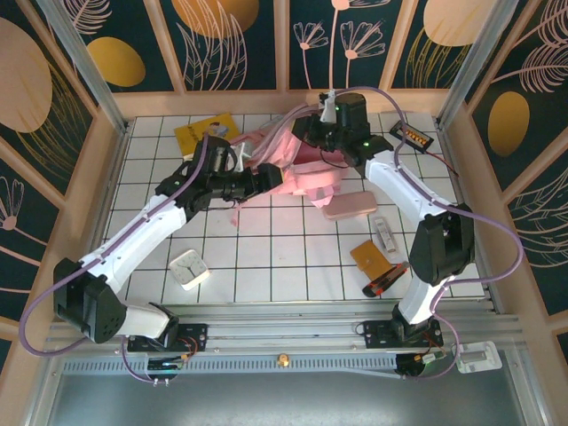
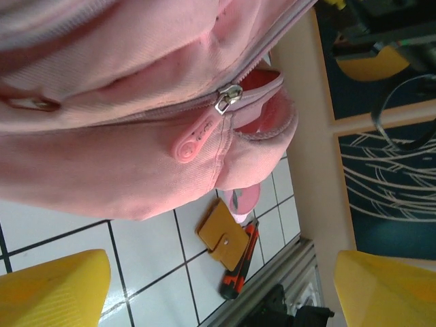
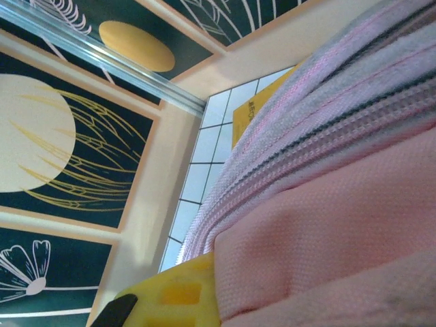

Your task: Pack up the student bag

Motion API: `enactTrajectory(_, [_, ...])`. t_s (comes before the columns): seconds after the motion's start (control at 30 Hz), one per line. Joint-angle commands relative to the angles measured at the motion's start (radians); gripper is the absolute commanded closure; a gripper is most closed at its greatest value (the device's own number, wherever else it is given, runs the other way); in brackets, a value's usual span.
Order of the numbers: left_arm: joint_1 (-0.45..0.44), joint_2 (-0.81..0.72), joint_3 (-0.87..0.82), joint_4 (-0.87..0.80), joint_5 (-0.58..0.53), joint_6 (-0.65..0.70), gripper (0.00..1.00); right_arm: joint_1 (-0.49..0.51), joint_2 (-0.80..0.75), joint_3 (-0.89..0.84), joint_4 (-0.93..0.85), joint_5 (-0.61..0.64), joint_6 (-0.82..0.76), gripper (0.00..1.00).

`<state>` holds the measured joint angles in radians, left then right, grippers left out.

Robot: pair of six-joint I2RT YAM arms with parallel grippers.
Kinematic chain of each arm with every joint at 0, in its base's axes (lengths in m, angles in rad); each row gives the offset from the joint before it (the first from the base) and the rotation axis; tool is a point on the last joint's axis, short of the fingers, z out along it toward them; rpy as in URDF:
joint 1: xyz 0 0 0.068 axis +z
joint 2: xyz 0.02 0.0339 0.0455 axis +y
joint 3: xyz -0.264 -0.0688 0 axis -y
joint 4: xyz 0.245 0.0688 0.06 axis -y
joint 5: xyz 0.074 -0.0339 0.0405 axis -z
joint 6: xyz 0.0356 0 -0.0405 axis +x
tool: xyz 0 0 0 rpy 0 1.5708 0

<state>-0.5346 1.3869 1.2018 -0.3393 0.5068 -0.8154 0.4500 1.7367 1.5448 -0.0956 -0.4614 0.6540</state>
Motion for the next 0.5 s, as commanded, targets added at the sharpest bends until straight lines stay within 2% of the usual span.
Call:
enactTrajectory(0.0, [0.006, -0.011, -0.033, 0.083, 0.073, 0.003, 0.18, 0.019, -0.008, 0.061, 0.053, 0.03, -0.01, 1.0])
enactTrajectory(0.07, [0.006, -0.015, -0.064, 0.143, 0.091, -0.033, 0.21, 0.024, -0.017, 0.049, 0.072, 0.017, 0.004, 1.0])
enactTrajectory(0.33, [0.006, -0.046, -0.171, 0.248, 0.029, -0.067, 0.3, 0.022, -0.055, 0.012, 0.072, -0.036, -0.02, 1.0])
enactTrajectory(0.47, [0.006, -0.025, -0.163, 0.263, 0.029, -0.054, 0.31, 0.022, -0.056, 0.003, 0.071, -0.053, -0.018, 1.0])
